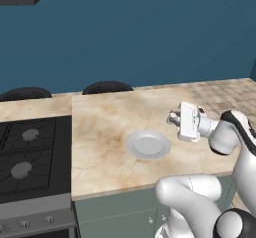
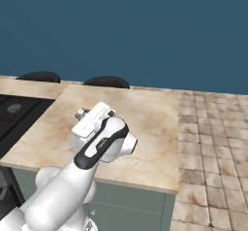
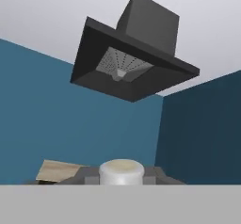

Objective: Pick up the marshmallow and place it in the cup of hot chocolate on the dining counter.

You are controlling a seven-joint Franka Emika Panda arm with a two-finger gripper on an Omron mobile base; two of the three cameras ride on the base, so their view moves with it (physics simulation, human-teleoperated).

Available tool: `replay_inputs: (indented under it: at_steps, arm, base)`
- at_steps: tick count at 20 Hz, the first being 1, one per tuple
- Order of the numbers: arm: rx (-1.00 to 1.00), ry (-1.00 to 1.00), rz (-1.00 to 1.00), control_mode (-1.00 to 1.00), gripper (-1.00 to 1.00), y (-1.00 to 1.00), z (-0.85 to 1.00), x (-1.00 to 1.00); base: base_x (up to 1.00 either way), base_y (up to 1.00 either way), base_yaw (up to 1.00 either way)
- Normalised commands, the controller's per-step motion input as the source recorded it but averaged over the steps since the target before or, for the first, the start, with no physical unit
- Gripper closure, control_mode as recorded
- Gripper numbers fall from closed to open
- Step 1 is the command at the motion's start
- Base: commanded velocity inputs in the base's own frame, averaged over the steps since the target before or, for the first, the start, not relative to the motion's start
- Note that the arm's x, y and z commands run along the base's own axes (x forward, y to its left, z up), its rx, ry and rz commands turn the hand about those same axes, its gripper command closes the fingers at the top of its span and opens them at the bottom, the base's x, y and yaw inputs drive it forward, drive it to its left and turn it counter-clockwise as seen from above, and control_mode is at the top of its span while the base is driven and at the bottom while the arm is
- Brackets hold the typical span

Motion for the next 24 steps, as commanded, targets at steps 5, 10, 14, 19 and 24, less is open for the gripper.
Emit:
replay_inputs:
  at_steps: [5, 10, 14, 19, 24]
  arm:
    - [-0.03, -0.03, 0.19, -1.00, 1.00, -0.49, 0.16, -0.83]
    - [-0.07, 0.05, 0.18, -1.00, 1.00, -0.18, 0.24, -0.67]
    - [-0.01, 0.00, 0.20, -1.00, 1.00, 0.00, 0.18, -0.67]
    - [0.00, 0.00, 0.08, -1.00, 1.00, 0.00, 0.12, -0.46]
    - [0.00, -0.09, 0.03, -1.00, 1.00, 0.00, 0.23, -0.46]
  base:
    - [0.00, 0.00, 0.00]
    - [0.00, 0.00, 0.00]
    - [0.00, 0.00, 0.00]
    - [0.00, 0.00, 0.00]
    - [0.00, 0.00, 0.00]
